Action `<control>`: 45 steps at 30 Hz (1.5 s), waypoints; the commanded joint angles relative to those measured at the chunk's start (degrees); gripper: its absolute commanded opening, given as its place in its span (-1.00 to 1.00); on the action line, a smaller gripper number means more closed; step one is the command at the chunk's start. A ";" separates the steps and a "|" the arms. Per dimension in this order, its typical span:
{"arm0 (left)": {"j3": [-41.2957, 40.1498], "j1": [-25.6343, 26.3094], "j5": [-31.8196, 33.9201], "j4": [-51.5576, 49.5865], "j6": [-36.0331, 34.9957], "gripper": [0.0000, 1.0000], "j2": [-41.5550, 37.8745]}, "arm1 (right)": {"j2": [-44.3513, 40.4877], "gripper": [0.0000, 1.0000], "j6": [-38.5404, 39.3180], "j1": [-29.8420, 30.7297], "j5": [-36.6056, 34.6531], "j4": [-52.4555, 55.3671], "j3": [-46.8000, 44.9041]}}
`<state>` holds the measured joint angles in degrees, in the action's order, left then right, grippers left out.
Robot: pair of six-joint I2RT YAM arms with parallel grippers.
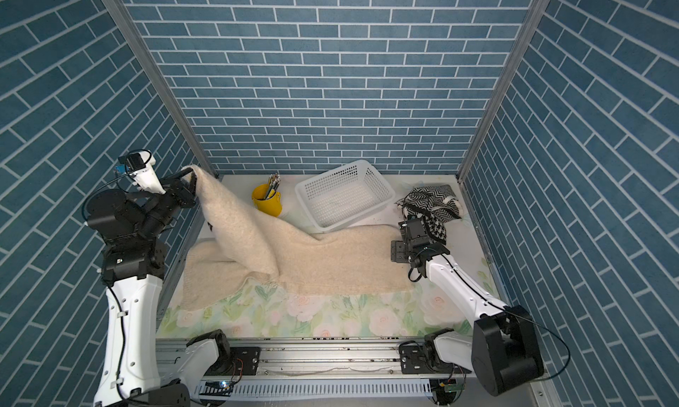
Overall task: Roll up the scarf and place it into the basket
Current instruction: Flatten out the scarf at the center of the board.
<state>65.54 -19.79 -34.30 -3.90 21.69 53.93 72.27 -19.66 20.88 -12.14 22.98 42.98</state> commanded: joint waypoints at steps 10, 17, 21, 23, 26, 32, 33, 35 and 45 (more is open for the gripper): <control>4.36 -4.75 33.92 -24.02 -0.76 -1.00 -0.27 | 2.00 0.69 -2.81 -1.53 2.24 -5.11 -3.97; 0.31 -8.28 42.59 -24.79 4.11 -1.00 7.04 | 1.11 0.69 -3.02 -2.03 2.93 -5.42 -6.64; -1.80 -8.51 43.98 -24.32 7.51 -0.83 11.12 | 1.45 0.69 -3.61 -2.38 4.27 -5.23 -8.15; -1.27 -8.43 43.20 -24.74 8.93 0.20 11.65 | 1.86 0.68 -4.20 -2.38 4.68 -5.39 -8.76; -1.39 -8.47 37.76 -20.79 8.45 1.00 9.50 | 2.09 0.64 -5.25 -2.38 6.58 -5.53 -9.73; 5.25 -8.41 32.24 -23.01 7.14 0.99 10.94 | 1.53 0.16 -7.89 -2.51 10.84 -6.72 -13.40; 5.29 -8.42 30.52 -22.59 7.22 1.00 10.79 | 1.11 -0.02 -8.42 -2.62 11.50 -6.65 -13.81; 4.53 -8.25 25.82 -20.75 7.22 1.00 10.11 | -0.07 -0.58 -9.67 -2.64 11.15 -5.55 -14.20; 10.42 18.01 7.56 -18.08 -1.43 1.00 11.93 | -13.03 -1.00 -10.40 -4.96 -4.77 7.92 5.84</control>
<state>74.26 -5.91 -20.78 -23.33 23.49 66.78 57.76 -30.20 16.36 -12.27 28.69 43.16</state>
